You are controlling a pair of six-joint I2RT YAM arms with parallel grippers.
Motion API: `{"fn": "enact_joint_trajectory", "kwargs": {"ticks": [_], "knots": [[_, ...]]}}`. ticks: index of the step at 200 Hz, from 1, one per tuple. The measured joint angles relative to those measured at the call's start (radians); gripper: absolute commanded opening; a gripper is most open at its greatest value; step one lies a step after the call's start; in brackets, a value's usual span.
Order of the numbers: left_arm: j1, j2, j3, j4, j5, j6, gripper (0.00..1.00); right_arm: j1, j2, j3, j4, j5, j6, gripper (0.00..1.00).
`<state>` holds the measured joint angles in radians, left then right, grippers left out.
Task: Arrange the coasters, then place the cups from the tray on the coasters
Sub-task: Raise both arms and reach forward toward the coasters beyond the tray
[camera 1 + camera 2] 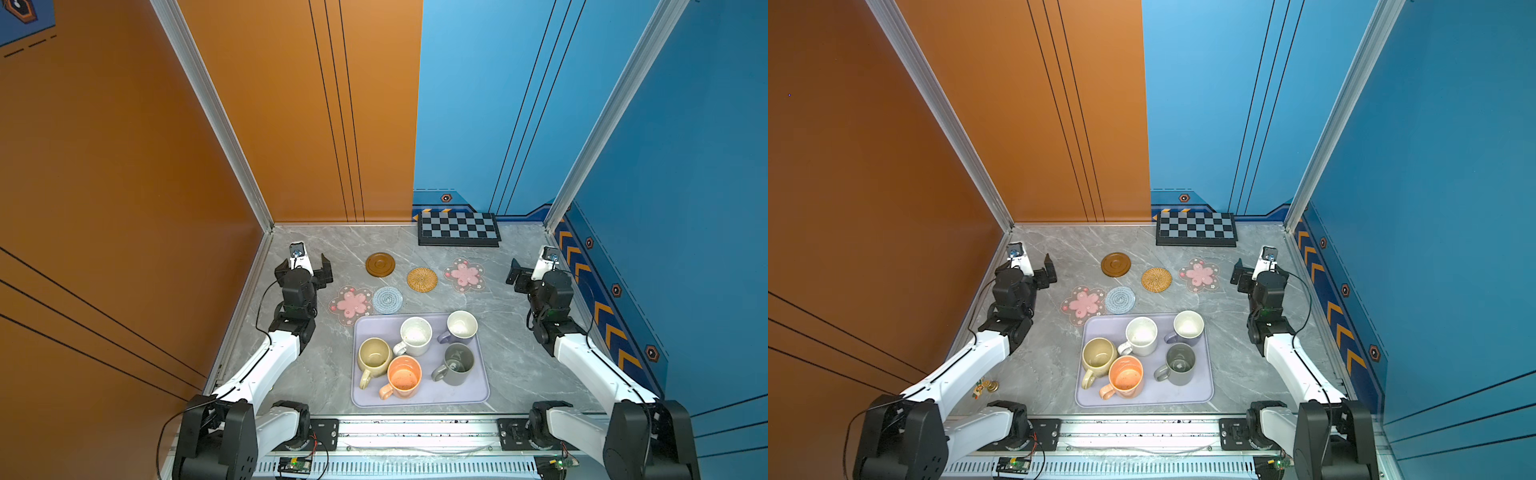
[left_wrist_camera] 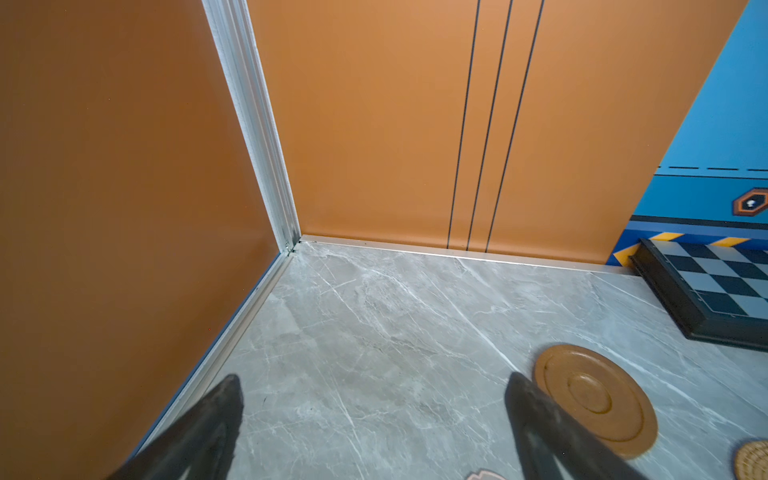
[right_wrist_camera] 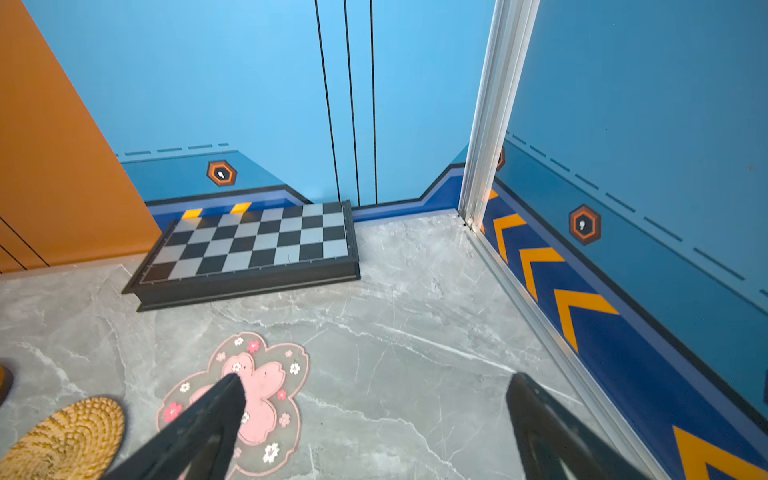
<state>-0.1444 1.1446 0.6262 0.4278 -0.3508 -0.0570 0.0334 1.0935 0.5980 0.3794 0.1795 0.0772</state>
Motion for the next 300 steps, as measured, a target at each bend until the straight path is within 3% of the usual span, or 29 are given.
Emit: {"fn": "enact_joint_trajectory", "kwargs": {"ticks": [71,136,187,233,300], "knots": [[-0.082,0.039,0.056,-0.131,0.064,-0.047,1.0,0.01,-0.07,0.164,-0.297,-0.05,0.035,1.0],[-0.156,0.174,0.18,-0.37,-0.016,-0.179,0.93,0.066,-0.053,0.218,-0.431,-0.053,0.054,1.0],[-0.202,0.325,0.232,-0.509,-0.01,-0.293,0.87,0.072,0.031,0.312,-0.518,-0.048,0.055,1.0],[-0.206,0.409,0.314,-0.644,0.077,-0.389,0.81,0.077,0.144,0.433,-0.554,-0.045,0.058,1.0],[-0.234,0.57,0.477,-0.797,0.174,-0.408,0.76,0.098,0.338,0.563,-0.575,-0.029,0.056,1.0]]}}
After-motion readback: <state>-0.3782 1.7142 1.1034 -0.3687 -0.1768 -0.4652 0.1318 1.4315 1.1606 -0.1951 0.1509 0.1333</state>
